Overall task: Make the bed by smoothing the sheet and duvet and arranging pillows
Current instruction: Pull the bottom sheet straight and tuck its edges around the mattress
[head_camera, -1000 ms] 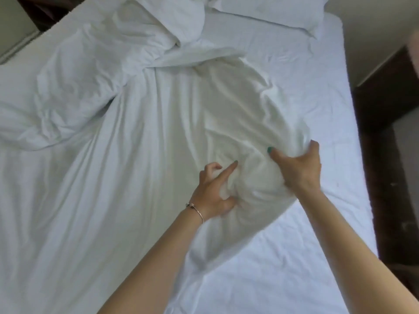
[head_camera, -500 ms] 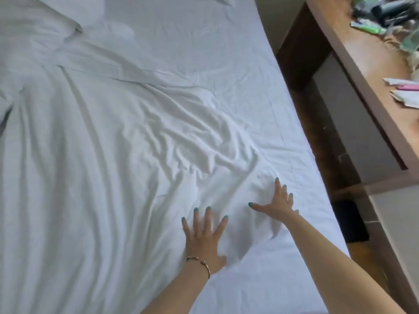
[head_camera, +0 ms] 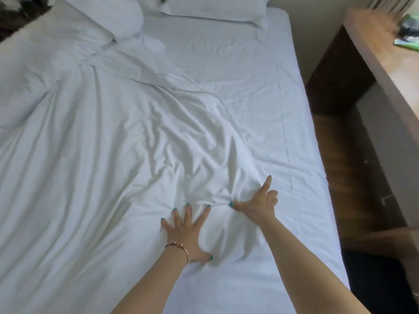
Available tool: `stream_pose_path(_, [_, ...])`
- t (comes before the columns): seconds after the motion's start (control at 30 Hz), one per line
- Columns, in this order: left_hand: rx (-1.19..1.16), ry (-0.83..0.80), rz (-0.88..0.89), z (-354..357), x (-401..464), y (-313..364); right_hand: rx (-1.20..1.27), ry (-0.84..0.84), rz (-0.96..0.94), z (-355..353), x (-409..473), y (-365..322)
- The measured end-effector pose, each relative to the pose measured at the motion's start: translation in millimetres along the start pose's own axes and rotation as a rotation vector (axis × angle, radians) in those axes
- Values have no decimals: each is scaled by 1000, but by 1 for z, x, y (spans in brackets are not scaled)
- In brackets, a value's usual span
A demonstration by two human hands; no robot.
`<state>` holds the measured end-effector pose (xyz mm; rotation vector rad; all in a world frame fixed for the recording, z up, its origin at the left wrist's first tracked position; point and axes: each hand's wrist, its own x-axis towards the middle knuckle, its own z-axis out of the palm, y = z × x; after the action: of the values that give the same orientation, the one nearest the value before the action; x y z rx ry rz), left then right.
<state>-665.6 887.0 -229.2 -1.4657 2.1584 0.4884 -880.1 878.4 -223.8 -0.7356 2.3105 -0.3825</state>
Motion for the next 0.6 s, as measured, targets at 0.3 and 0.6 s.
stream_pose_path(0.3, [-17,181,-78,9,-74,58,-216,-40,-287,-93,-50,57])
stream_pose_path(0.6, [-120,242,310,47,-190,100,1,-136,-308,-142,-173,215])
